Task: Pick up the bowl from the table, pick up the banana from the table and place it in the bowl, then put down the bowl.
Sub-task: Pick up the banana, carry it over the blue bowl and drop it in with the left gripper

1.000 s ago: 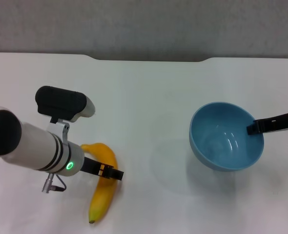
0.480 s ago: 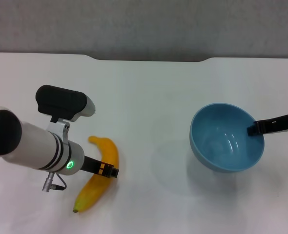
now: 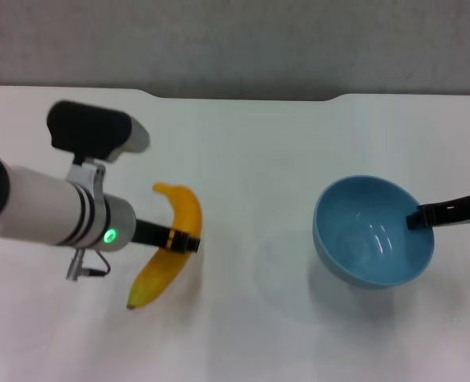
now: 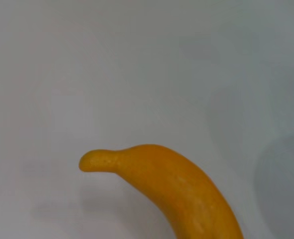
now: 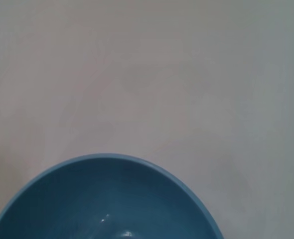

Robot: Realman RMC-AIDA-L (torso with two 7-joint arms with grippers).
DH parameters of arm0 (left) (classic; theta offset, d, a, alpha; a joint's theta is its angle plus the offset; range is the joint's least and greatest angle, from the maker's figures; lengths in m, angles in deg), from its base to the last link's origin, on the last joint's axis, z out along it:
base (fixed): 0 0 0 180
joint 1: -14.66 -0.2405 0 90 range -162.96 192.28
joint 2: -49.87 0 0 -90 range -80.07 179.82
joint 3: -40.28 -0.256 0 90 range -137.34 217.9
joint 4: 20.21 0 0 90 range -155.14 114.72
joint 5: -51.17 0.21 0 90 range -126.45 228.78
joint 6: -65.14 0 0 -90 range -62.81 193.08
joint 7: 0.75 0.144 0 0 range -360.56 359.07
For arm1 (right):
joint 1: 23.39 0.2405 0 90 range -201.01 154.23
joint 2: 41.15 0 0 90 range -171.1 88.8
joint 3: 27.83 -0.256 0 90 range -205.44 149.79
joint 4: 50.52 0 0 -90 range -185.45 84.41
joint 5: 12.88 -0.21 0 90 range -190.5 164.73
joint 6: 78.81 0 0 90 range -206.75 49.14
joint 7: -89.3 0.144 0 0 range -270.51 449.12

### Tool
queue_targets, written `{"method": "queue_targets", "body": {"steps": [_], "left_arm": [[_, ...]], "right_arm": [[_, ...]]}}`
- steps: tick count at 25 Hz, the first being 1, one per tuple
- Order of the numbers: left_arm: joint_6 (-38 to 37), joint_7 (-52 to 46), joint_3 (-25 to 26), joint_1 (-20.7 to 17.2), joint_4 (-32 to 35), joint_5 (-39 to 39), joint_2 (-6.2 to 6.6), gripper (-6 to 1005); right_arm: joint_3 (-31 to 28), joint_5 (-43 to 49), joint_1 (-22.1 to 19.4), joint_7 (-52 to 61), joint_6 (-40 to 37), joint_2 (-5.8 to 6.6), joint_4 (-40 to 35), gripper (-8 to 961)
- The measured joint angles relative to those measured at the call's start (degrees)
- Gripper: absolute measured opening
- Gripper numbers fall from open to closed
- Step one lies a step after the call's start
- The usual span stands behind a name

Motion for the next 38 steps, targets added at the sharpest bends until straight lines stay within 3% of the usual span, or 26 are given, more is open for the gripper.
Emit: {"method": "queue_targets", "body": {"steps": [6,14,20,30,38], "left_arm": [[2.88,4.01,2.49,-0.72,-7.84,-4.62,-0.04,500],[2.94,9.38,2.53,1.17,-11.37,-14.85,-0.2,500],[2.49,11.33,2.33,2.55,-11.46,-18.4,-0.31,500],[-2.89,17.38,1.7,2.04,-10.7,-25.59,-0.47,500],[-6.93,26.65,1.17,1.82,-3.92,-37.19,-0.47,501]], "right_arm": [[0.23,-0.05,0.62,-0.12,0.81,-0.03,1.61,26],[0.6,-0.5,4.3,-0.93,2.98,-0.29,6.94,26],[0.62,-0.73,8.08,-1.99,5.44,-0.5,11.52,26],[3.97,-6.09,10.19,-3.52,5.75,-0.73,12.43,27],[4.63,-7.34,10.53,-3.55,5.75,-0.75,12.54,27]]}}
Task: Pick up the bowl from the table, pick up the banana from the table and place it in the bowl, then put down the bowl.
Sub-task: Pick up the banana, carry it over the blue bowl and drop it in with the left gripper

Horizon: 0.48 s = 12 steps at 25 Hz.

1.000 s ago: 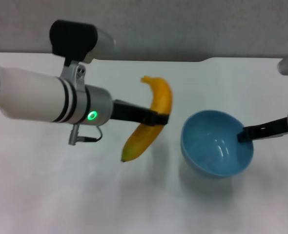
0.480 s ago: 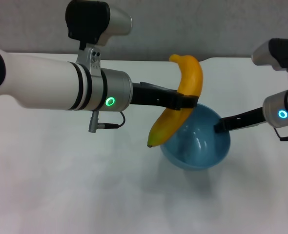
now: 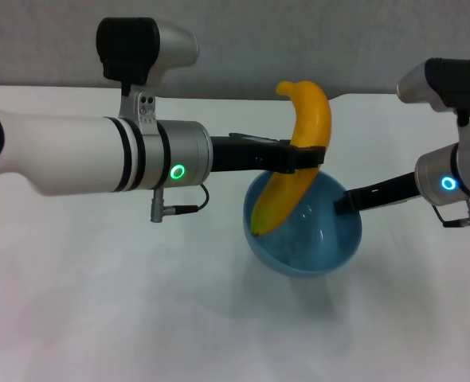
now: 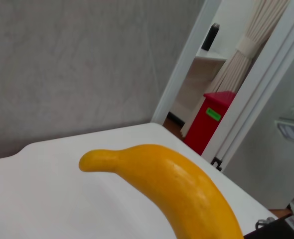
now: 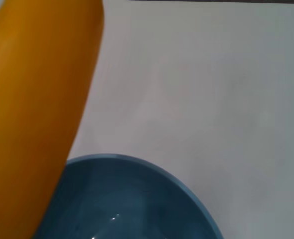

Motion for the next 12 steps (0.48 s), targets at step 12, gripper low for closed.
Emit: {"method": "queue_targets", "body": {"steps": [12], "left_arm": [[-4.28,13.52,-4.25,0.21,5.73,-15.6,-0.11,501]], "right_arm": [[1.29,-2.88,0.79,-0.03,0.42,-0.15,0.23,27]]}}
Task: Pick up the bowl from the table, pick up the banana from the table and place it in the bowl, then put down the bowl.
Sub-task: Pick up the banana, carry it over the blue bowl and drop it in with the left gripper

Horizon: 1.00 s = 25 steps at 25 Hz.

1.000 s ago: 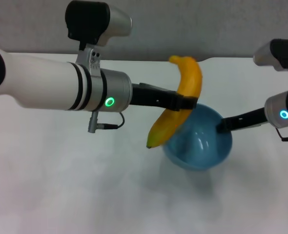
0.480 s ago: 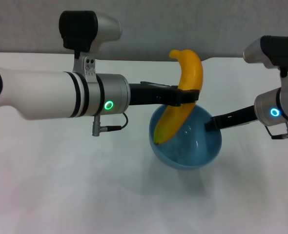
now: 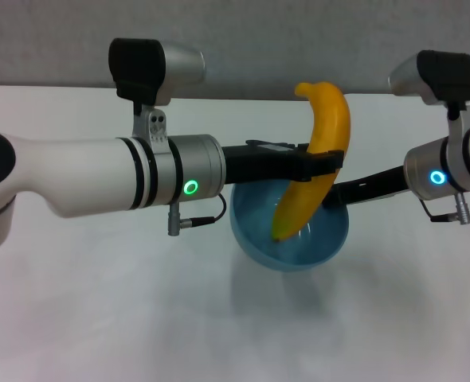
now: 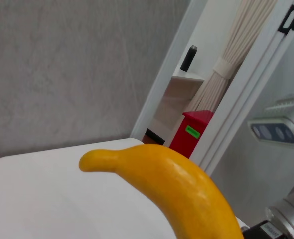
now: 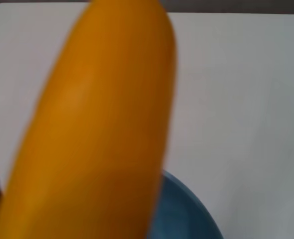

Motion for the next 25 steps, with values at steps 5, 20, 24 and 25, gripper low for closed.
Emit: {"method": "queue_targets", "body": {"steps": [5,20,24,25], "left_arm": [[-0.83,4.76,-0.36,0.14,2.28,-4.15,-0.11,501],[-1.77,16.29,-2.37,0.86,9.85,-13.34,-0.03,501],[-1.77,16.79,-2.48,0.77,9.91,-13.24,-0.02,501],[-1.79,16.98,-2.48,0.67,9.92,-13.24,-0.05,501]], "right_arm": [[1.68,-1.6,0.01,-0.06,0.01,-0.02,0.15,27],[1.42,-2.25,-0.49,-0.08,-0.38,0.12,-0.03,27],[1.32,-2.26,-0.61,-0.08,-0.12,0.14,0.16,27],[1.31,-2.26,-0.61,-0.08,-0.11,0.15,0.2,27]]}}
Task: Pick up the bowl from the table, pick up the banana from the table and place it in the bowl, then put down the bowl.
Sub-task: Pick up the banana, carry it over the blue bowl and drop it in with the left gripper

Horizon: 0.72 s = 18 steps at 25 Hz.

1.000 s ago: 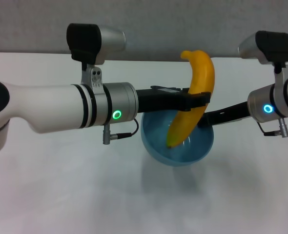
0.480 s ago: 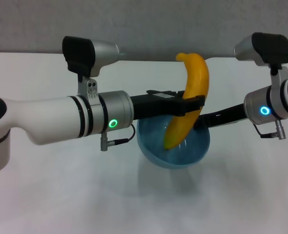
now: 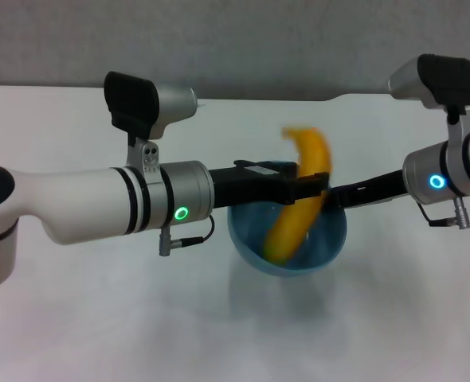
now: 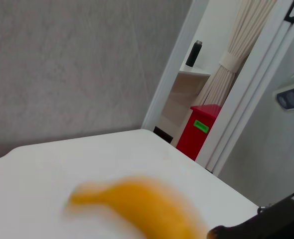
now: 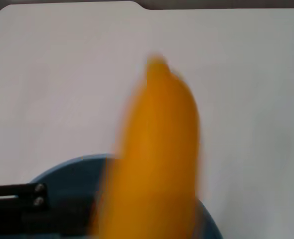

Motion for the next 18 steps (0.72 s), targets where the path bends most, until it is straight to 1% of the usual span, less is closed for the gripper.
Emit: {"method": "queue_targets", "body": {"steps": [1,8,12,13,15,18], "left_arm": [[-0.05,0.11,0.0,-0.05,0.01,0.0,-0.02,501],[-0.57,1.51,-0.64,-0.4,-0.08,-0.54,-0.05,716],[-0.57,1.66,0.04,-0.67,-0.51,-0.59,0.09,851],[-0.54,1.89,1.33,-0.79,-0.58,-0.6,0.26,861],[-0.51,2.18,2.09,-0.86,-0.6,-0.6,0.31,880],[-0.13,3.97,5.75,-1.67,-1.3,-0.62,0.43,899]], "right_arm": [[-0.01,-0.01,-0.03,0.0,0.01,0.0,0.0,27],[0.1,0.12,-0.12,0.04,0.03,0.11,0.02,27],[0.22,0.39,-0.43,0.14,-0.16,0.25,0.21,26],[0.24,0.42,-0.59,0.18,-0.21,0.31,0.23,26],[0.29,0.49,-0.94,0.29,-0.25,0.39,0.26,26],[0.39,0.55,-1.13,0.31,-0.31,0.47,0.26,26]]}}
